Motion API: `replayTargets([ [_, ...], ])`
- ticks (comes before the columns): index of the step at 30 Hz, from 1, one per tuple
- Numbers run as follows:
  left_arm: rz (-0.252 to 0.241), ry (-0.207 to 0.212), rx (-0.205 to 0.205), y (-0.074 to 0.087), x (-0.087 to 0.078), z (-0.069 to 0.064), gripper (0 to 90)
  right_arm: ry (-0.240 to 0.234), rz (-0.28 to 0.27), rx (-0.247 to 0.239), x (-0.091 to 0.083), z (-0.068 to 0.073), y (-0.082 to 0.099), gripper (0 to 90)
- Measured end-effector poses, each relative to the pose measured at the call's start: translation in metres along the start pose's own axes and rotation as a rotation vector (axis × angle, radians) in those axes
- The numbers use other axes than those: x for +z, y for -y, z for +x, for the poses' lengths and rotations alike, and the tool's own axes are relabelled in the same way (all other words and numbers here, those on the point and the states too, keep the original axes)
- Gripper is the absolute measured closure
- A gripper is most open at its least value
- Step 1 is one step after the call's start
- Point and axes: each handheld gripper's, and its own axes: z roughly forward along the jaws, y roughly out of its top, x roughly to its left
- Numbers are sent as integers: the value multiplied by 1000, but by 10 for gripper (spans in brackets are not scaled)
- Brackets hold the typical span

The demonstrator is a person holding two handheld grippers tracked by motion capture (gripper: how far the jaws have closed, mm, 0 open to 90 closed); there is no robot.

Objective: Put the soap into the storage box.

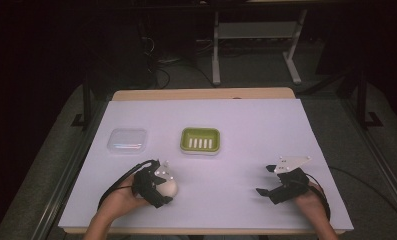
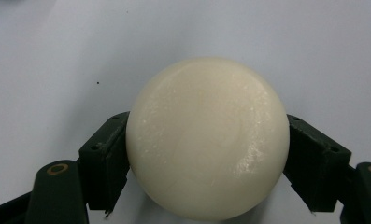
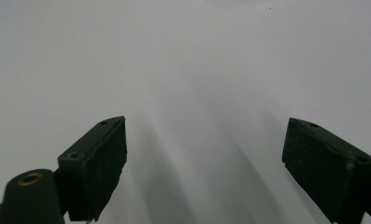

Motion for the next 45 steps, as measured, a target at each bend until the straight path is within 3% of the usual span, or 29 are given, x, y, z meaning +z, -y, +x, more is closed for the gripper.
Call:
replayTargets([
  [15,-30,24,-33,4,-2,3,248,-1,-10,-6,-2,1,-1,132],
  [20,-32,26,-18,3,-2,4,250,2,-9,-2,-2,0,0,132],
  [24,-39,28,-28,4,-3,3,252,3,-9,-1,-2,0,0,132],
  [38,-163,94,-68,3,-19,11,251,2,-15,-2,-2,0,-1,132],
  [45,-191,132,-65,-4,-24,19,251,3,-21,1,-3,-1,-1,132],
])
